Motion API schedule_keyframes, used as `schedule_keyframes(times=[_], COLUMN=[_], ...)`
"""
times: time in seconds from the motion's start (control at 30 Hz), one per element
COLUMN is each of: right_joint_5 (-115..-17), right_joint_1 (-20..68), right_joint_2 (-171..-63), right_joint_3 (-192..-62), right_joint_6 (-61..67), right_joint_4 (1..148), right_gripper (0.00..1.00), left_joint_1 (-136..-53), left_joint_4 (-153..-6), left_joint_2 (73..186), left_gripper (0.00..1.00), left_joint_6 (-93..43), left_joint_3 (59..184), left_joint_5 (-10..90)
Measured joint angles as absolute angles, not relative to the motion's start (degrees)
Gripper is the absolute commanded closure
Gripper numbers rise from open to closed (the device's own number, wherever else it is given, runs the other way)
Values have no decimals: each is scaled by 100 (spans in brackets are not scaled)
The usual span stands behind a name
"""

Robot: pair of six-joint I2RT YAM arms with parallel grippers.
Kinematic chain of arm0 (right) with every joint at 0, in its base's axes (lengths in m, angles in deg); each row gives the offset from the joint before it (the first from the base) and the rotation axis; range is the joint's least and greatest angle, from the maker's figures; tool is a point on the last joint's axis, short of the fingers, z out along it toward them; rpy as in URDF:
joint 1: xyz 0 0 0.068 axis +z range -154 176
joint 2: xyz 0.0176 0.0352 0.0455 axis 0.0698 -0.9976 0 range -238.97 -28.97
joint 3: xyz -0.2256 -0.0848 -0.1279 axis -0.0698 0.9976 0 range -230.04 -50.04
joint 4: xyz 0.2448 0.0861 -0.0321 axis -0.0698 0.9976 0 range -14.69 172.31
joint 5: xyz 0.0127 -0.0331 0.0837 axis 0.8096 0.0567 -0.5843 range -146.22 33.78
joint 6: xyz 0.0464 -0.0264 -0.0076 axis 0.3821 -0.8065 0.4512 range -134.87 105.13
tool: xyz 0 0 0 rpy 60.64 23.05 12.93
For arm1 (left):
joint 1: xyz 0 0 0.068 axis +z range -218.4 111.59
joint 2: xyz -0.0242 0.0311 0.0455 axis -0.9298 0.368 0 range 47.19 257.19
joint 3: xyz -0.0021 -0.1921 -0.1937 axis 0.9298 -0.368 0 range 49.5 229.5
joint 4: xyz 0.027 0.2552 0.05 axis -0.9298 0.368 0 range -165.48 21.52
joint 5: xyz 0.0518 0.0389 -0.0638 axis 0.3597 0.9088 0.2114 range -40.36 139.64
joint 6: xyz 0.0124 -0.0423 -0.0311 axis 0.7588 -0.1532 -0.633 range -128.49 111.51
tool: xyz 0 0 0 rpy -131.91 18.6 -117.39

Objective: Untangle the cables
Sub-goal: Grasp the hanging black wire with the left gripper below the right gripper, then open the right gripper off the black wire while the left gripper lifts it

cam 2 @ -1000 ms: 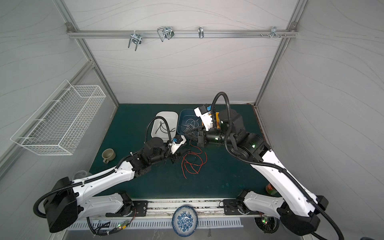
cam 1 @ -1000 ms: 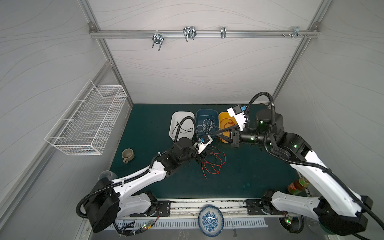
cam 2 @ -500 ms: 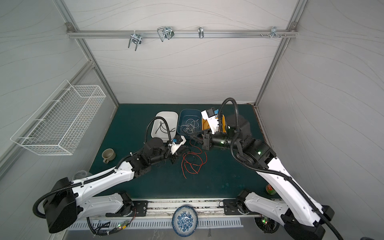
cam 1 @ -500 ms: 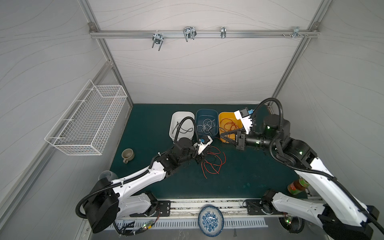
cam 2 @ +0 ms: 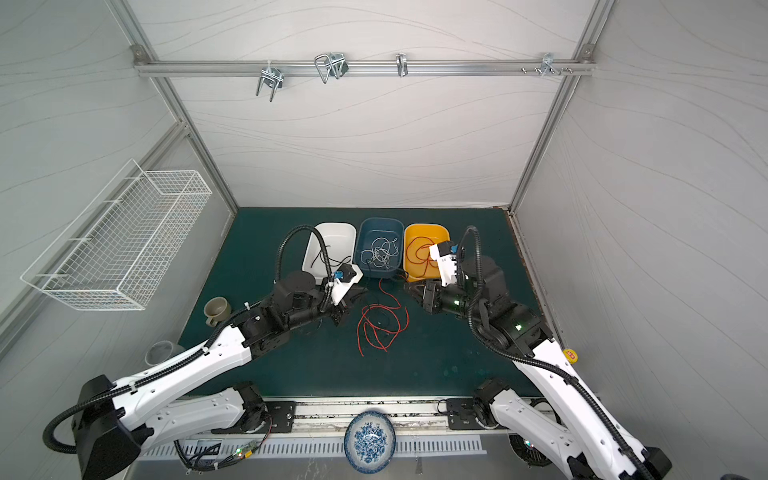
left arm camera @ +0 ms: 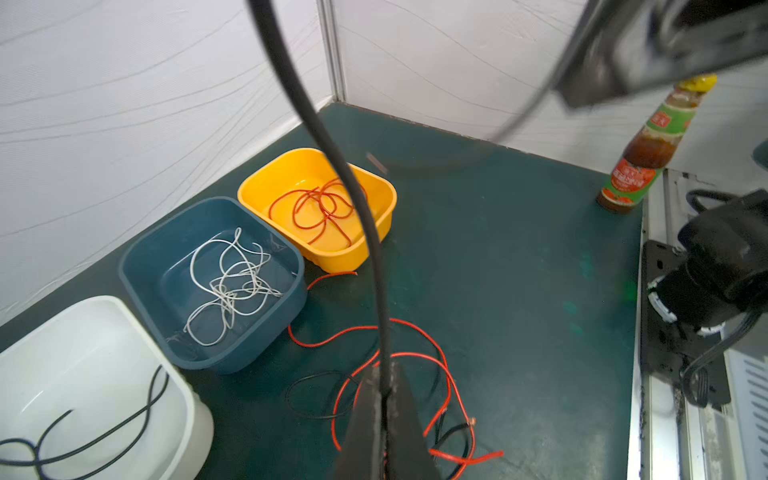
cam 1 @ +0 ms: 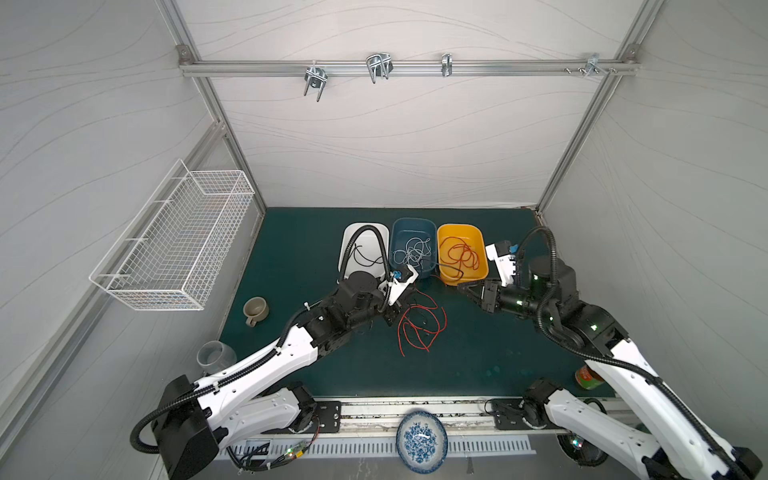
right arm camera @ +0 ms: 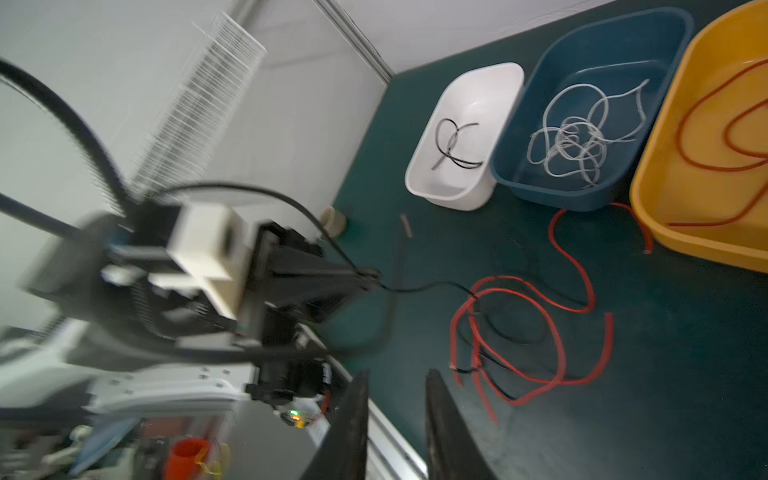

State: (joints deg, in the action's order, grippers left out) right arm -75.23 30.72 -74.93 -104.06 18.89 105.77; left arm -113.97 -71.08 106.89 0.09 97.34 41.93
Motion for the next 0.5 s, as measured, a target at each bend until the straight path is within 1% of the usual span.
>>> schedule_keyframes(times=[0.03, 0.07, 0.13, 0.3, 0.37, 0.5], right_joint_5=[-7529, -7551, -7608, -7724, -7665, -7352], right_joint_1=[3065, 3061, 3061, 3152, 3364, 3915], right_joint_2=[-7479, -7473, -7451, -7326, -7263, -7239], right_joint_3=[-10224, -10054, -9708, -8880, -8600, -8318], right_joint_6=[1954, 1991, 2013, 2203, 2223, 2144], right_joint_4=[10544, 10496, 10345, 9670, 9329, 8728], right_gripper=[46, 42, 39, 34, 32, 31], left_joint_1=[-11397, -11397, -11394, -11397, -11394, -11397], left_joint_4=[-6889, -6721, -6430, -5849, -5672, -5444], left_joint_2=[10708, 10737, 10807, 11001, 11073, 11108], left_gripper=[100, 100, 100, 100, 100, 100], left_joint_6=[-83, -175, -396, -1001, -1248, -1664], left_joint_3=[10003, 10265, 10739, 11550, 11734, 11893], left_joint_5=[4250, 4285, 4344, 4364, 4348, 4233])
